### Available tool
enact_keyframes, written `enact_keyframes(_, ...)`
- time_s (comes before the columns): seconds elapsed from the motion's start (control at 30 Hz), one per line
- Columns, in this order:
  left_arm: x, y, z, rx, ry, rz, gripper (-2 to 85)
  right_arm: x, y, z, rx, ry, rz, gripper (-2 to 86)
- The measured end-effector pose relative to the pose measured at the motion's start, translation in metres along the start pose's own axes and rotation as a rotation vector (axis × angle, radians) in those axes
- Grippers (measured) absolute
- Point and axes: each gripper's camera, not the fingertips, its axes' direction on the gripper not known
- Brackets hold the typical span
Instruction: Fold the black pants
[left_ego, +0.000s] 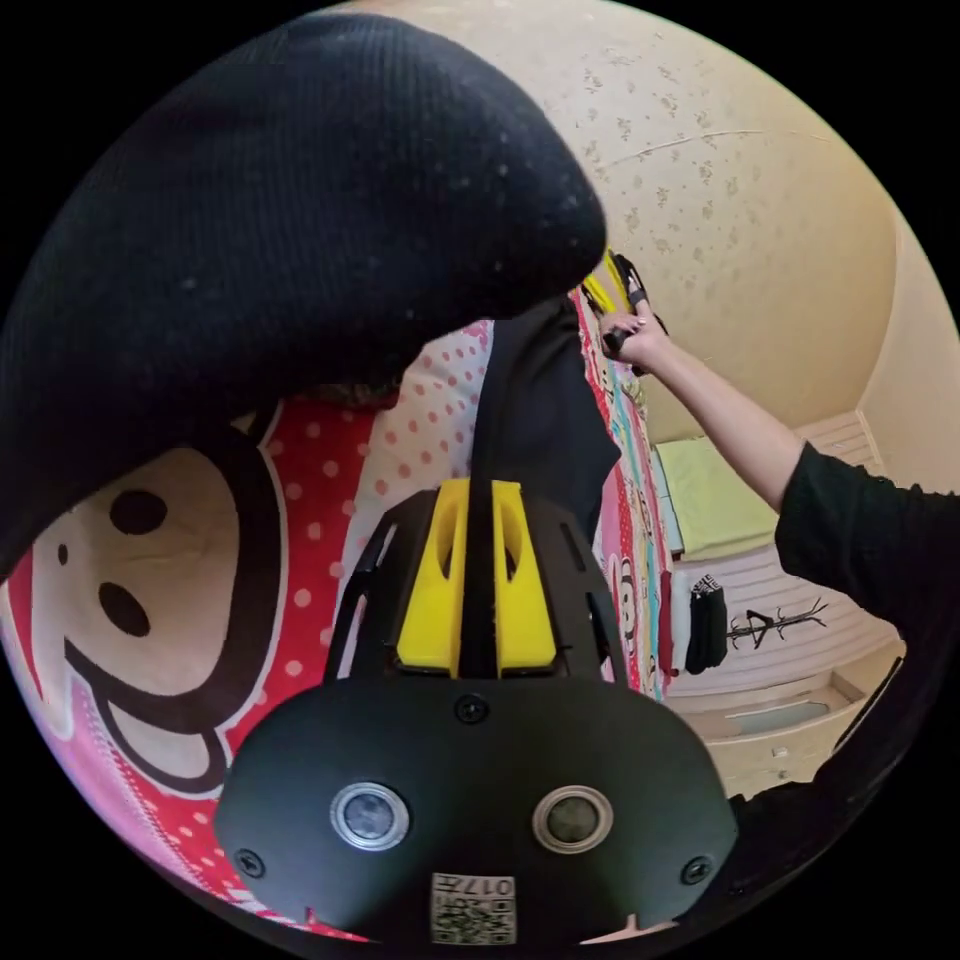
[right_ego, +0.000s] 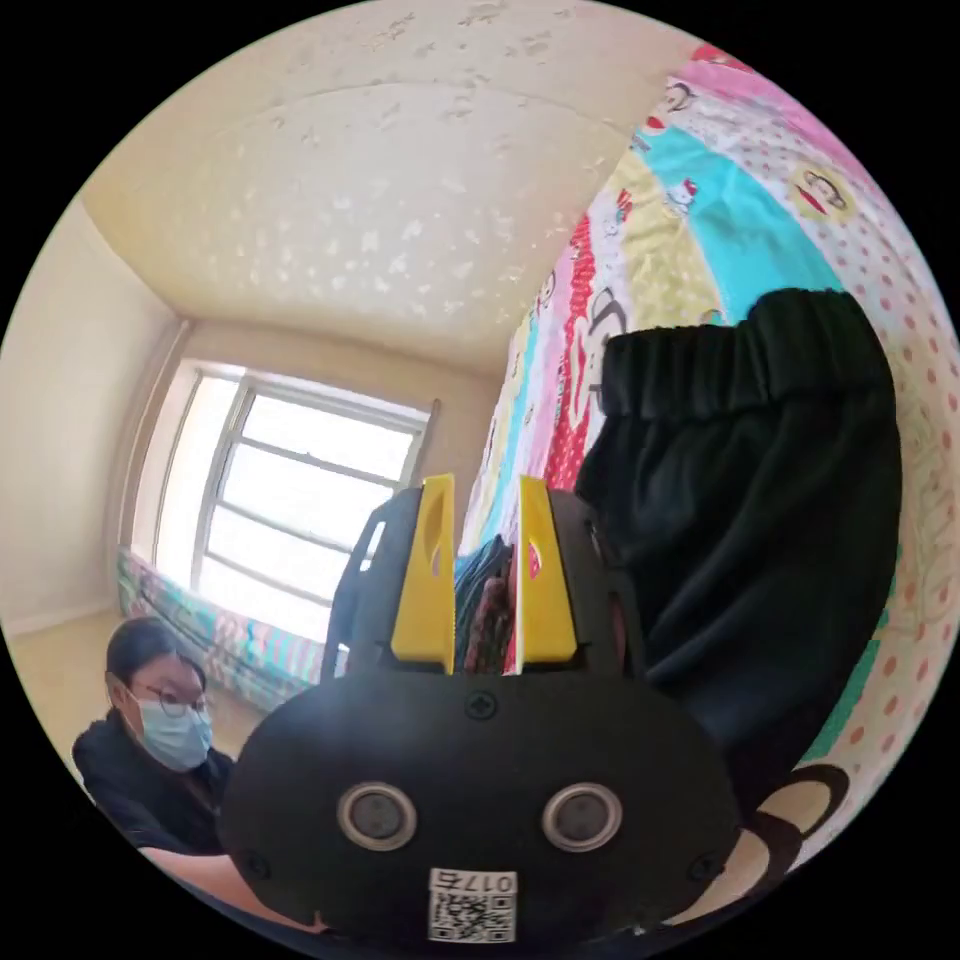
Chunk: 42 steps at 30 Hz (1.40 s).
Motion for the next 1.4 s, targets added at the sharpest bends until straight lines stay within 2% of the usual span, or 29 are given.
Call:
enact_keyframes(0.07, -0.003, 0.007, -0.019, -0.013, 0.047, 0.022, 6.0, -0.037, 0.023, 0.003, -0.178, 0.092, -0.112, 9.4)
enact_keyframes(0.13, -0.004, 0.02, -0.037, -0.046, 0.084, 0.053, 6.4, -0.078, 0.085, 0.011, -0.43, 0.275, -0.271, 9.5)
enact_keyframes(0.2, -0.007, 0.048, -0.061, -0.094, 0.094, 0.072, 6.7, -0.096, 0.15, 0.012, -0.573, 0.372, -0.339, 9.7)
enact_keyframes(0.3, -0.016, 0.089, -0.092, -0.167, 0.061, 0.066, 7.9, -0.099, 0.259, -0.006, -0.654, 0.338, -0.219, 9.7)
enact_keyframes(0.43, -0.031, 0.129, -0.115, -0.304, 0.068, 0.046, 10.4, -0.081, 0.392, -0.035, -0.551, 0.242, 0.127, 9.8)
enact_keyframes(0.53, -0.036, 0.147, -0.126, -0.381, 0.042, 0.041, 11.2, -0.083, 0.448, -0.042, -0.396, 0.195, 0.245, 9.5)
enact_keyframes(0.63, -0.041, 0.153, -0.133, -0.409, 0.053, 0.028, 11.3, -0.097, 0.47, -0.036, -0.289, 0.208, 0.251, 8.8)
enact_keyframes(0.77, -0.04, 0.154, -0.126, -0.488, 0.028, 0.051, 9.5, -0.11, 0.474, -0.016, -0.281, 0.274, 0.215, 6.4)
enact_keyframes(0.93, -0.031, 0.148, -0.118, -0.57, -0.068, 0.065, 4.8, -0.124, 0.466, -0.014, -0.264, 0.431, 0.275, 1.4)
enact_keyframes(1.13, -0.019, 0.15, -0.124, -0.547, -0.132, 0.128, 4.5, -0.142, 0.475, -0.011, -0.391, 0.558, 0.231, 1.9)
enact_keyframes(1.17, -0.024, 0.152, -0.121, -0.546, -0.129, 0.104, 5.1, -0.142, 0.478, -0.013, -0.388, 0.543, 0.23, 2.2)
enact_keyframes(1.23, -0.031, 0.156, -0.121, -0.543, -0.099, 0.078, 6.5, -0.154, 0.487, -0.025, -0.315, 0.331, 0.196, 4.3)
enact_keyframes(1.3, -0.037, 0.162, -0.132, -0.513, -0.036, 0.067, 9.0, -0.163, 0.496, -0.028, -0.308, 0.2, 0.201, 8.2)
enact_keyframes(1.4, -0.044, 0.177, -0.154, -0.473, 0.064, 0.056, 11.2, -0.176, 0.519, -0.022, -0.402, 0.175, 0.202, 11.2)
